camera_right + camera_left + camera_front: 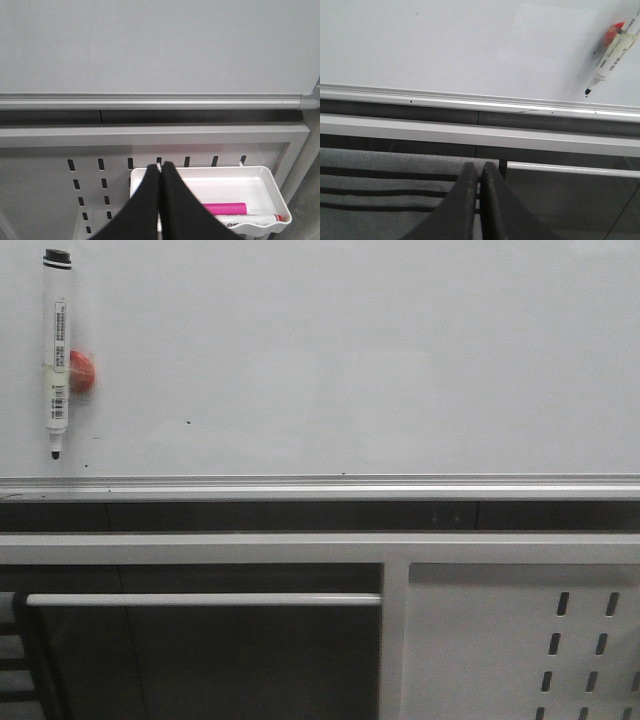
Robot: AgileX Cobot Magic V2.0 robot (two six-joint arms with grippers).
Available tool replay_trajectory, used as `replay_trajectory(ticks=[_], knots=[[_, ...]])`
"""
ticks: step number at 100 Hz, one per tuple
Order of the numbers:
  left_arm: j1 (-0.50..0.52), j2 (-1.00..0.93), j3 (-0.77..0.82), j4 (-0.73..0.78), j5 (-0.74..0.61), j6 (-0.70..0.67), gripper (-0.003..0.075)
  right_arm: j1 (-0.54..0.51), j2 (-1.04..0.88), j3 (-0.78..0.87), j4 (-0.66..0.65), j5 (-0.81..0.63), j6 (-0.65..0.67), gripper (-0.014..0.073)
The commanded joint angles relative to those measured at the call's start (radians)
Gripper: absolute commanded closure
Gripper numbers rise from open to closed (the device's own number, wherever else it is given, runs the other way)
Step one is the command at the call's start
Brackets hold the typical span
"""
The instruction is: Write number 1 on whiteboard
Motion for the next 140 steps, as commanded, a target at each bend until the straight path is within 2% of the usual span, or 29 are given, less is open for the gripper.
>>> replay_trajectory(ticks=[1,30,61,84,90,95,103,113,124,140], knots=[[0.003,-0.027,0.021,-0.013,-0.062,-0.002,0.0738,-0.006,-0.019,0.028,0.002,-0.019,0.004,0.0665],[0.003,-0.027,0.021,-0.013,-0.087,-0.002,0.0738,-0.006,-0.019,0.028,0.002,-0.019,0.004,0.0665],[0.003,-0.027,0.021,-0.016,-0.406,-0.002,0.0738,-0.006,-0.019,0.028,0.002,-0.019,0.004,0.0665],[0.003,-0.027,0.021,-0.016,-0.429,-0.002,0.0738,-0.006,-0.019,0.028,-0.013,-0.034,0.004,0.0665],[0.003,-0.027,0.021,-0.016,-0.429,-0.002,0.0738,-0.006,-0.019,0.028,-0.003,-0.098,0.004,0.0665],[0.003,-0.027,0.021,-0.016,-0.437,-0.002,0.0738,-0.006,-0.019,0.028,0.06,-0.177,0.004,0.0665],[0.003,-0.027,0.021,-0.016,-0.523,-0.002,0.0738,-0.006,-0.019,0.028,0.156,-0.295,0.004,0.0665],[0.0,-0.027,0.021,-0.044,-0.612,-0.034,0.0738,-0.006,-0.019,0.028,0.159,-0.397,0.004,0.0665],[0.0,-0.027,0.021,-0.046,-0.616,-0.106,0.0738,-0.006,-0.019,0.028,0.159,-0.514,0.004,0.0665],[0.0,-0.027,0.021,-0.046,-0.614,-0.109,0.0738,-0.006,-0.019,0.028,0.159,-0.684,0.004,0.0665]])
